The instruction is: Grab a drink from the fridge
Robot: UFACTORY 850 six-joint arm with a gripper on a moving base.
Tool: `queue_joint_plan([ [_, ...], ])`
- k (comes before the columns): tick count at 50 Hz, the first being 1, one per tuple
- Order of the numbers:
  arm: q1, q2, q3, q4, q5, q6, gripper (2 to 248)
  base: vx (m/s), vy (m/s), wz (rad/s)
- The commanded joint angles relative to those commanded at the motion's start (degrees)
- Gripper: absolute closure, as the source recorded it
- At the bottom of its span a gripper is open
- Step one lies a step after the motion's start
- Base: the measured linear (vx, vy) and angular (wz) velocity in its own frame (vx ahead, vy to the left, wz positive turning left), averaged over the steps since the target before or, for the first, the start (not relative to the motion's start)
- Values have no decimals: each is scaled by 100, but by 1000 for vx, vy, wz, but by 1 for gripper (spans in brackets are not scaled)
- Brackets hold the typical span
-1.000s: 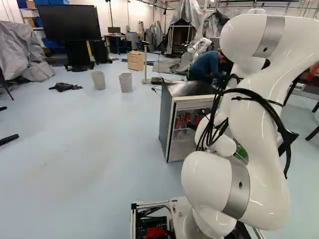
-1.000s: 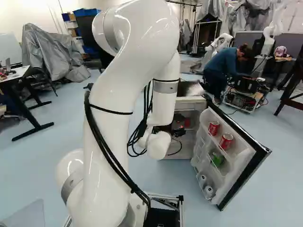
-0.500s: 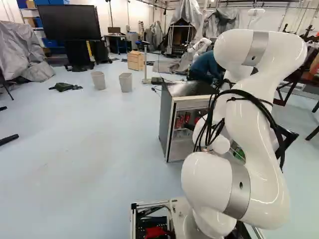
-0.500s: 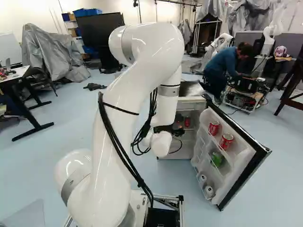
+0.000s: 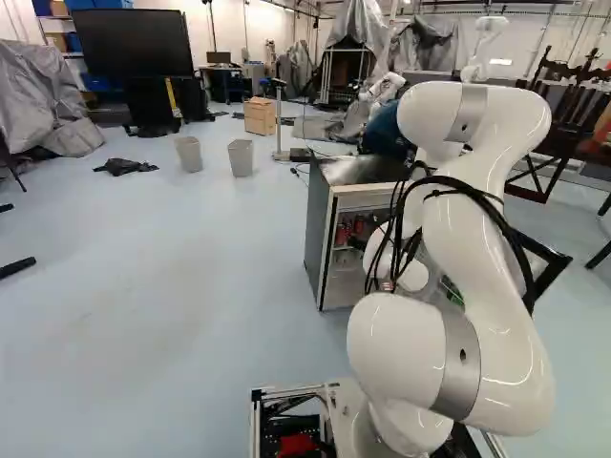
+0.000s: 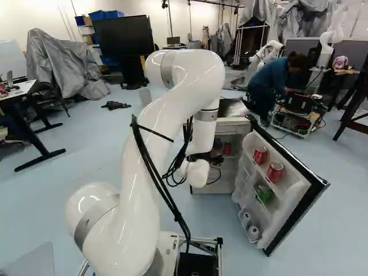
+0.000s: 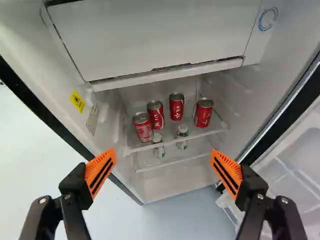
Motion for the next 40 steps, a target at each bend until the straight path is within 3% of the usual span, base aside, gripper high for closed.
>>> queue_joint_plan([
  [40,222,-1177,-1262,691,0,0,3,0,0,0],
])
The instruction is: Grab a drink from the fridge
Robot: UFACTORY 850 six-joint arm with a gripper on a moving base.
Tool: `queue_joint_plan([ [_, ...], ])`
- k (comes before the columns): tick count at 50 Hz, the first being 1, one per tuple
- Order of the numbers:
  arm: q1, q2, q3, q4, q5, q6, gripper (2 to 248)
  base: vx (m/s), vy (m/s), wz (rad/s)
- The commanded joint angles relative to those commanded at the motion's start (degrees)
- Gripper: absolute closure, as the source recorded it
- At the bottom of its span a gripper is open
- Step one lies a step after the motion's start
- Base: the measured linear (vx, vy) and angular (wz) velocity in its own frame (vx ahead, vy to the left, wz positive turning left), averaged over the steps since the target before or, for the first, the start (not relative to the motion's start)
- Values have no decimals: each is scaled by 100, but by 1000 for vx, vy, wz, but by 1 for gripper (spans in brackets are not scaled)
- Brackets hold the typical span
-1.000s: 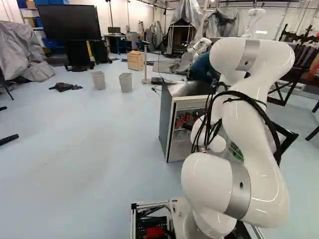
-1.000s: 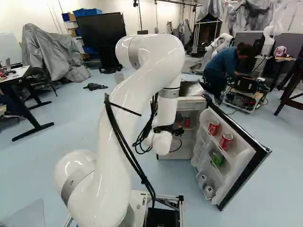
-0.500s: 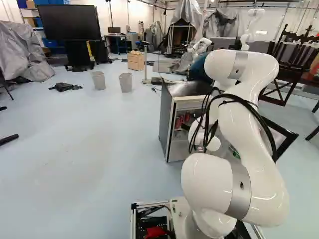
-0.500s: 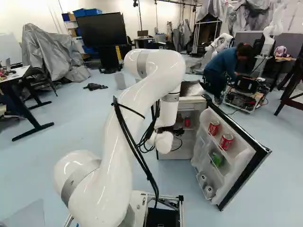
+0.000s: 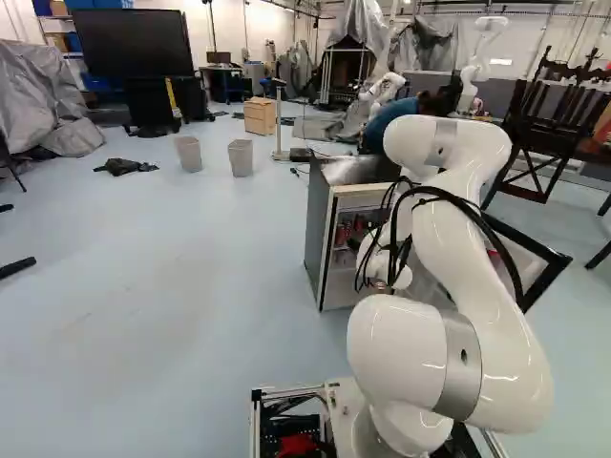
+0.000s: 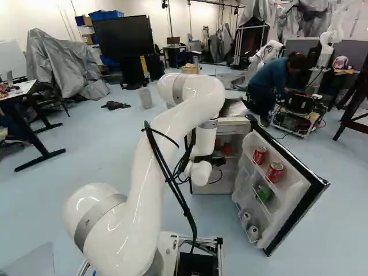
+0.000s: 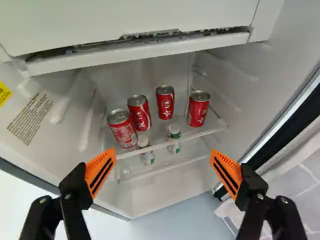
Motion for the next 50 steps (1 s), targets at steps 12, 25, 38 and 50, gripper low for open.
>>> queue_joint_plan([
  [12,54,-321,-365,247,0,0,3,0,0,0],
  [25,111,-482,-640,519,0,0,3,0,0,0],
  [38,162,-604,-878,781,0,0,3,0,0,0],
  [50,196,-724,-1111,1016,0,0,3,0,0,0],
])
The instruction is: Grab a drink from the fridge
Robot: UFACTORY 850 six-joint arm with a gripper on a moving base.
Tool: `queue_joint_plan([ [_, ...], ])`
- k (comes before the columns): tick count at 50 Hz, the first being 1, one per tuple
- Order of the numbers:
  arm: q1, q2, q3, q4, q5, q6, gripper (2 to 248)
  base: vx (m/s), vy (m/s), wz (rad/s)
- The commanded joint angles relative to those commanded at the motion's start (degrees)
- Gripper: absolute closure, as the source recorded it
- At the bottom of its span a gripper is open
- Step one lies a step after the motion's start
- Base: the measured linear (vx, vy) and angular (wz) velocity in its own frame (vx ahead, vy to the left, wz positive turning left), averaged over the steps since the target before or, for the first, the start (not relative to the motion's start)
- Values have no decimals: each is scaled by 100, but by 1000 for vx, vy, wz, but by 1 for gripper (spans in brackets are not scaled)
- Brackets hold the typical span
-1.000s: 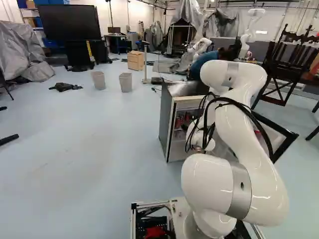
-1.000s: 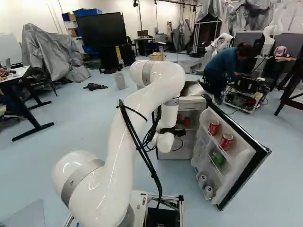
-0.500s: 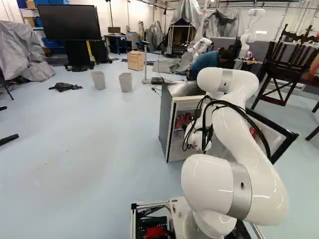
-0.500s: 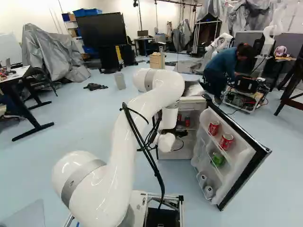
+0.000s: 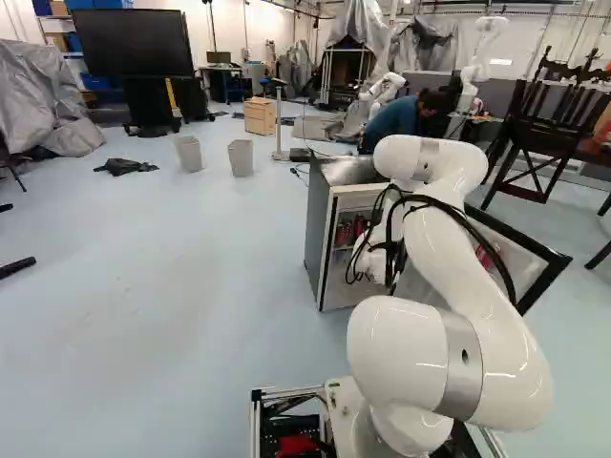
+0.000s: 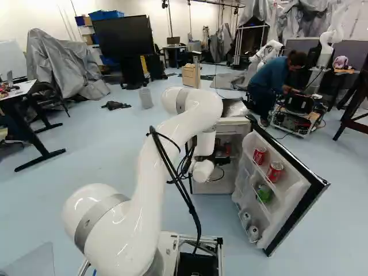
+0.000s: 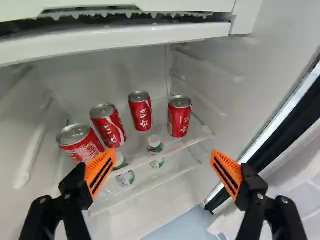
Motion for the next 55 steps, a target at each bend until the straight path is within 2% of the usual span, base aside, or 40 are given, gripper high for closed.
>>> queue_joint_plan([
  [23,47,-242,-465,117,0,0,3,0,0,0],
  [55,-21,-572,-1086,117,0,0,3,0,0,0],
])
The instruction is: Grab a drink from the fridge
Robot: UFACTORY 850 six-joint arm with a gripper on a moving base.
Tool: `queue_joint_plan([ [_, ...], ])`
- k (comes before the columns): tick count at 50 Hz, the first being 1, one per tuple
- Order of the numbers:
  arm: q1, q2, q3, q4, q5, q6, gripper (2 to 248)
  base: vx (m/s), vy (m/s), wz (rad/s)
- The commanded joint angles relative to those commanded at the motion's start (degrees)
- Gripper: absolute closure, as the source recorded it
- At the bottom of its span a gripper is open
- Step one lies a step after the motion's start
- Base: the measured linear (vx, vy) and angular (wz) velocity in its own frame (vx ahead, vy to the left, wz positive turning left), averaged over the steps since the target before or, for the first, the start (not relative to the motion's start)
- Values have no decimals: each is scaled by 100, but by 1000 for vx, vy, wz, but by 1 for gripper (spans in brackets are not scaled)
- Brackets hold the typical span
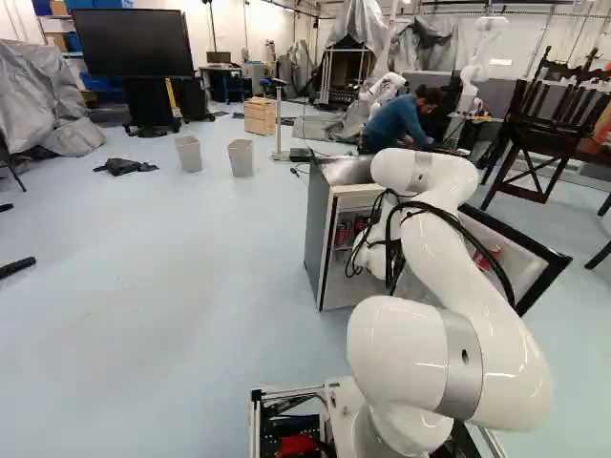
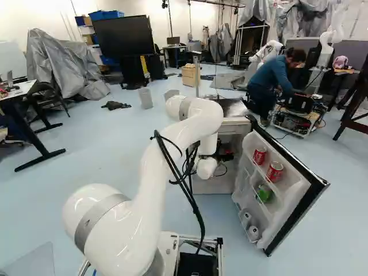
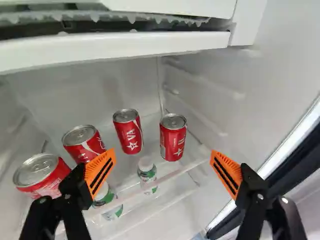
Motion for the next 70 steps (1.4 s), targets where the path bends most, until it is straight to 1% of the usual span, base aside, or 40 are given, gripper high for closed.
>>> queue_joint_plan([
  [24,-17,-284,-525,0,-82,0,3,0,0,0],
  [49,-115,-568,-1044,0,-230,0,3,0,0,0],
  [70,-98,-851,-1554,0,-305,0,3,0,0,0],
])
